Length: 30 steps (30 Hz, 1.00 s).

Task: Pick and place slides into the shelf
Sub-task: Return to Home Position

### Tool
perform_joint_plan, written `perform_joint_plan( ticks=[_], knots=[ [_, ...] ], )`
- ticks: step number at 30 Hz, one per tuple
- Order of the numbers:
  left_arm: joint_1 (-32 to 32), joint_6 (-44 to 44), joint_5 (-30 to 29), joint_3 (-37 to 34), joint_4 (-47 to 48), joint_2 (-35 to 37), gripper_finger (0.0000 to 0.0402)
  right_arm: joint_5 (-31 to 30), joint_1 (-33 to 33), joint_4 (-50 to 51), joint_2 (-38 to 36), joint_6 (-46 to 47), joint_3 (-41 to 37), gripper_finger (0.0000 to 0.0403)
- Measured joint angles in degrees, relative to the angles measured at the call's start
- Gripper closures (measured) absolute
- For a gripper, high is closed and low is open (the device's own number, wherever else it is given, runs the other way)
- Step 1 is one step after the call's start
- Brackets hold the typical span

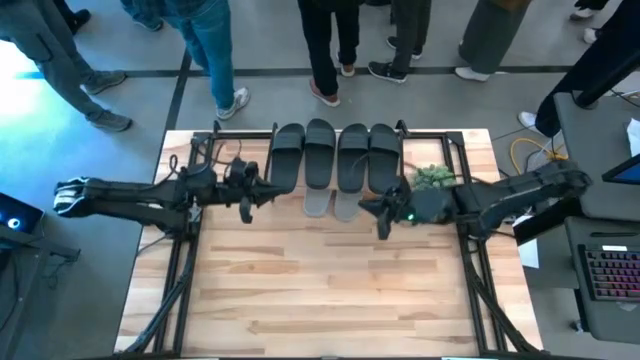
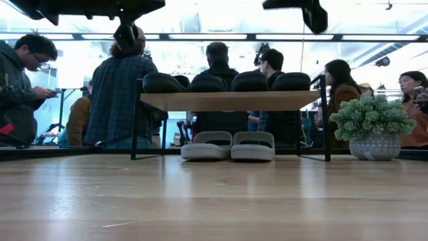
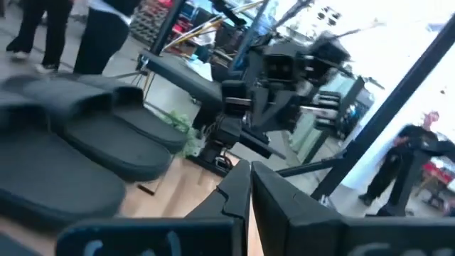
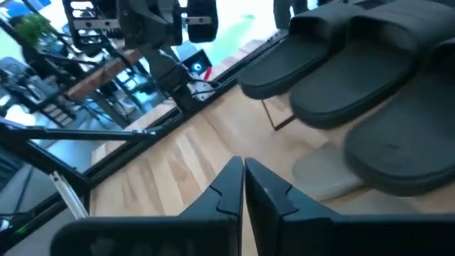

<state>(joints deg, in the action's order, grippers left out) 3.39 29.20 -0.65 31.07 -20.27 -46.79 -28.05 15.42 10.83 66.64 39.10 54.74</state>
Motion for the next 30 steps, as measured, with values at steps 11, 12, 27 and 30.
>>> perform_joint_plan(
  ticks=[11,12,27,30],
  knots=[
    [6.68,-4.36,6.41,0.52,15.26,6.63,0.0402,7.35,-9.83,-2.11,-19.45,-5.95,-16.11,0.0394],
    [6.73,-4.53,5.42,0.52,17.19,8.03,0.0402,7.09,-9.98,-2.07,-21.10,-6.05,-17.27,0.0395],
    [6.74,-2.51,-4.18,-5.41,29.85,28.12,0.0402,-2.46,-11.10,7.76,-36.53,-5.94,-25.05,0.0394],
    [6.74,-0.77,-6.01,-8.45,27.76,32.68,0.0402,-0.97,-11.05,9.24,-37.83,-2.81,-25.05,0.0394]
  ],
)
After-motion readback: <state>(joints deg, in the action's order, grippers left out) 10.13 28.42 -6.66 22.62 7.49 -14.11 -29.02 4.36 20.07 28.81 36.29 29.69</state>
